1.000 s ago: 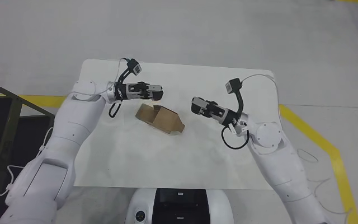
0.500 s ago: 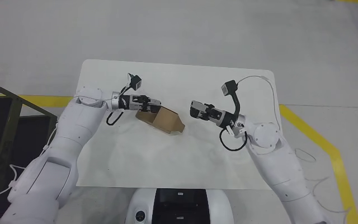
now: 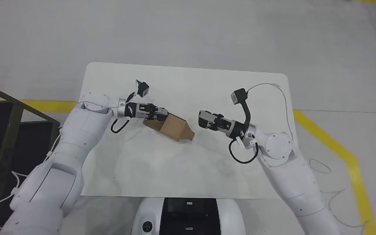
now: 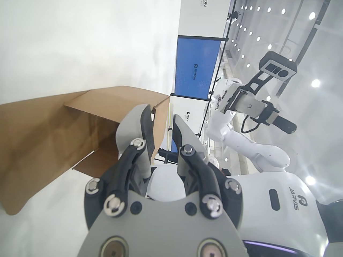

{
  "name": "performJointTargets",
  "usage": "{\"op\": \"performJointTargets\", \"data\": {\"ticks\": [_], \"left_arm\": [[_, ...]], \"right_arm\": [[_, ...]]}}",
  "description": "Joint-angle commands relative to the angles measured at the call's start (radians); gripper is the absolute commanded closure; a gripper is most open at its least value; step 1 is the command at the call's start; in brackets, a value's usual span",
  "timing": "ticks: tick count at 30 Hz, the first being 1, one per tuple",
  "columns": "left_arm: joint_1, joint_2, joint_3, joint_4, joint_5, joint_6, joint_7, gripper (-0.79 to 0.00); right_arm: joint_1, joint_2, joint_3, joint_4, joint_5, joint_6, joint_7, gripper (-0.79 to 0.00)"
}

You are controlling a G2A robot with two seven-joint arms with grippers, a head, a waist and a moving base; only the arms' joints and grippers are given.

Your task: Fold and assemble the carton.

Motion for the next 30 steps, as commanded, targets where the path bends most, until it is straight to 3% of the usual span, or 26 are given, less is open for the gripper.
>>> {"op": "performJointTargets", "data": {"ticks": [1,14,20,30], "left_arm": [[0.009,0.005,-0.011,-0.016,0.003,-0.012,0.005,-0.259],[0.090,0.038,-0.064,-0.141,0.002,0.025,-0.037,-0.243],[0.086,0.035,-0.043,-0.150,0.055,0.046,-0.006,-0.197],[0.079,0.034,-0.040,-0.127,0.065,0.046,-0.016,-0.188]], "right_arm": [[-0.002,0.000,-0.004,-0.005,-0.001,0.000,-0.001,-0.776],[-0.011,0.001,-0.015,-0.016,-0.013,0.005,-0.001,-0.779],[-0.012,0.002,-0.017,-0.016,-0.016,0.006,-0.006,-0.776],[-0.019,0.004,-0.016,-0.021,-0.020,0.008,-0.006,-0.776]]}}
